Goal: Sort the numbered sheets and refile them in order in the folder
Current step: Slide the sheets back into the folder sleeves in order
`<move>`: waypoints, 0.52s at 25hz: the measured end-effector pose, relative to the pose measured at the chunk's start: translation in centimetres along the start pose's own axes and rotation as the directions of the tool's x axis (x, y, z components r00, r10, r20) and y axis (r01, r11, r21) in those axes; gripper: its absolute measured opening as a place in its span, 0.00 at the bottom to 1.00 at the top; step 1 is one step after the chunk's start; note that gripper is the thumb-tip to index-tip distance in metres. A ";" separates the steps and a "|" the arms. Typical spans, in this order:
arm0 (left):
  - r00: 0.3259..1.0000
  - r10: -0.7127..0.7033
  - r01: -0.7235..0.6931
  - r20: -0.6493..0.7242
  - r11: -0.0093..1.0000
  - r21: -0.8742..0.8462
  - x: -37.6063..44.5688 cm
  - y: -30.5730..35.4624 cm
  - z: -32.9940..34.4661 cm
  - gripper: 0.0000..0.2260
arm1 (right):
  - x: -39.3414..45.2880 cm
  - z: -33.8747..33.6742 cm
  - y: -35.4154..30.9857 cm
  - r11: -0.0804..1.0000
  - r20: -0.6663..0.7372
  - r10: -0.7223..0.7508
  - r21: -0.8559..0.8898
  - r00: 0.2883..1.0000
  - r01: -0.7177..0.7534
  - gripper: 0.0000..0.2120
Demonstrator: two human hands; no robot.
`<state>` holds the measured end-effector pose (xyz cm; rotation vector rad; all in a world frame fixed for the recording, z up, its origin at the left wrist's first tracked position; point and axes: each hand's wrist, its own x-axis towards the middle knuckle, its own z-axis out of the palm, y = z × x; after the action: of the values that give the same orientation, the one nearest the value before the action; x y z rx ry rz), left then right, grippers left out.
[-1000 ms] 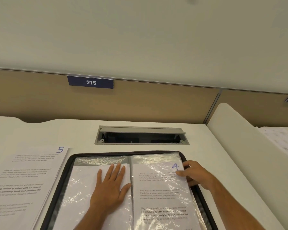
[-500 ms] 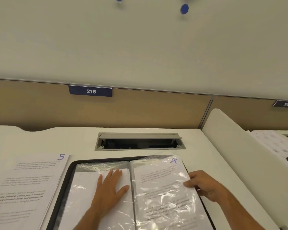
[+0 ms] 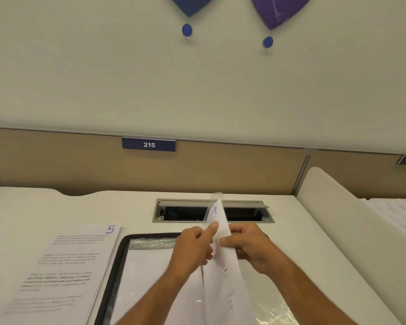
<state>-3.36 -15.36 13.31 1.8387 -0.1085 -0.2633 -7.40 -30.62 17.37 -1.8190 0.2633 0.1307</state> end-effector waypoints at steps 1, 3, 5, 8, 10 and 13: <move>1.000 -0.011 0.011 -0.001 1.000 0.004 -0.2 0.7 -0.6 0.22 | 0.1 1.5 -0.3 0.999 -0.002 -0.027 -0.029 1.000 0.027 0.07; 0.999 -0.037 0.037 -0.014 0.999 0.022 -0.7 1.3 -2.2 0.21 | 0.2 3.9 -1.0 0.995 0.015 -0.081 -0.055 0.997 0.081 0.05; 0.996 -0.082 0.082 -0.033 0.997 -0.003 -1.0 1.1 -4.1 0.19 | 0.3 5.6 -1.3 0.993 0.100 -0.110 -0.026 0.989 0.113 0.06; 0.985 -0.149 0.151 -0.092 0.988 0.015 -1.2 -0.2 -7.2 0.08 | 0.4 8.0 -1.1 0.999 0.224 -0.044 -0.014 0.974 0.048 0.15; 0.979 -0.161 0.171 -0.123 0.982 0.077 -0.8 -1.7 -9.4 0.04 | 1.0 9.5 0.1 0.998 0.213 -0.005 -0.062 0.977 0.019 0.20; 0.966 -0.197 0.219 -0.167 0.968 0.125 -0.4 -4.5 -12.7 0.08 | 2.4 11.4 3.6 0.968 0.034 -0.062 -0.243 0.997 0.069 0.17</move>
<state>-1.07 -2.17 12.38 2.0085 0.1791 -0.2647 -5.36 -20.75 10.47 -2.0666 0.1741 0.1449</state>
